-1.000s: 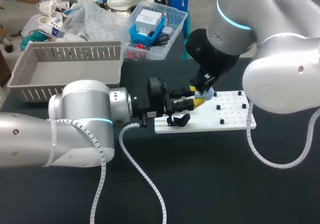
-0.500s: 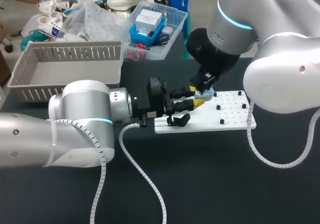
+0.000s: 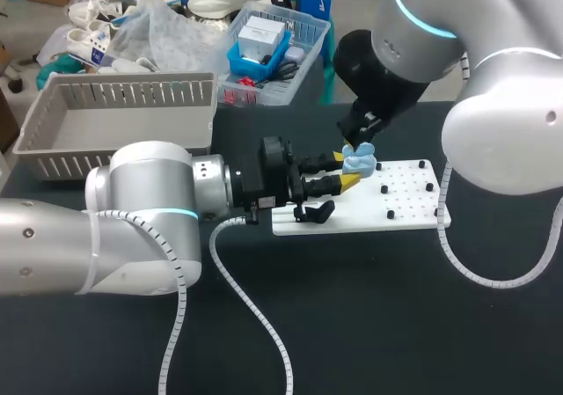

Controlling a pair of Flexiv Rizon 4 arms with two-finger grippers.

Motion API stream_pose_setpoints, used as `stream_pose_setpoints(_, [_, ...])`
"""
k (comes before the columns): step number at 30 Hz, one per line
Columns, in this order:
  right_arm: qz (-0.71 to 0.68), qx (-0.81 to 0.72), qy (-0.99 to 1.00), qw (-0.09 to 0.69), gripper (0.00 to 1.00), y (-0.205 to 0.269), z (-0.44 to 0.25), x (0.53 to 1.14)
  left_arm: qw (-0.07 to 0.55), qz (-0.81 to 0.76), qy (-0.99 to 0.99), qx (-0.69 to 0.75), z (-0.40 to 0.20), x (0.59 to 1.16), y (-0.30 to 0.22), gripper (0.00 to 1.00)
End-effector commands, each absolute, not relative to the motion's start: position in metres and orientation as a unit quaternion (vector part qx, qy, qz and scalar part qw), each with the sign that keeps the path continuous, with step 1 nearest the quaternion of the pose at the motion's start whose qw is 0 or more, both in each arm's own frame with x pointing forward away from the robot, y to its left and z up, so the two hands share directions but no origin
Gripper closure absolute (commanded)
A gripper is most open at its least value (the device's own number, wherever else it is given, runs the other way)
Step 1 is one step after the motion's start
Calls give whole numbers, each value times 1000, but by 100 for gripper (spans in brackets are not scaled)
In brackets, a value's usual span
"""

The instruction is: Pick up each earbud case from the left stands, insert the matching earbuds, close the lid, and place the case in the box.

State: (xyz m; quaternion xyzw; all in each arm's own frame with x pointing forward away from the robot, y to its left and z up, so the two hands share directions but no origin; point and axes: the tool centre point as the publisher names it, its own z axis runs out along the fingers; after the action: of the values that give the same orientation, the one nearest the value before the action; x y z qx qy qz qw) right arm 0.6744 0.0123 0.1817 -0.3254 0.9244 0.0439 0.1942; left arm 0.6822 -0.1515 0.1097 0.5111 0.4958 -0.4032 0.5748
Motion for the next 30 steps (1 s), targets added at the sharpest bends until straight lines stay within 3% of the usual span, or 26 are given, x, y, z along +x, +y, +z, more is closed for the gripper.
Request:
stream_pose_setpoints(1, [46,-316,925,208,76,7,185,676,576,-402,496,510,110,682,-152,100])
stream_pose_setpoints(10, [53,-285,931,222,73,4,191,694,576,-402,496,510,110,682,-152,100])
stream_pose_setpoints(13, [59,-259,937,228,65,2,191,702,576,-402,496,510,110,682,-152,100])
stream_pose_setpoints(20, [54,-216,948,229,65,5,187,715,576,-402,496,510,110,682,-152,100])
stream_pose_setpoints(23, [60,-202,952,223,58,4,183,720,576,-402,496,510,110,682,-152,100])
stream_pose_setpoints(30, [47,-176,959,217,58,1,173,726,576,-402,496,510,110,682,-152,100])
